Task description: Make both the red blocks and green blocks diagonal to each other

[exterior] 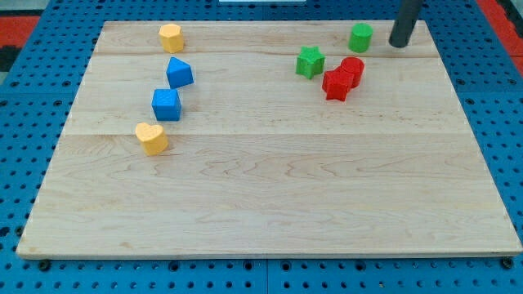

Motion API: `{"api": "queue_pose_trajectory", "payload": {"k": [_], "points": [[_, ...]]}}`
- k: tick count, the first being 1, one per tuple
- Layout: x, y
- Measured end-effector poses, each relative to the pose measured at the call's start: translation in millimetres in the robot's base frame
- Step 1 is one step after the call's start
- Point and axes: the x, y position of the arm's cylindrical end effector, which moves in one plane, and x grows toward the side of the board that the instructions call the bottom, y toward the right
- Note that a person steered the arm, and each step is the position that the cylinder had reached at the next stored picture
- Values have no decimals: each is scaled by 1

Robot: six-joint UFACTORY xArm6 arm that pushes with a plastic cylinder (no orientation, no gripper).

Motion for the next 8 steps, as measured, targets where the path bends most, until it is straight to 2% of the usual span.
{"api": "queue_pose_trajectory", "payload": {"k": [1,2,4,5,6,7,8], "points": [[-19,-74],[-19,-112],[-26,-21],[-26,-46],[-25,-114],[-28,-145],[-41,-94]]}}
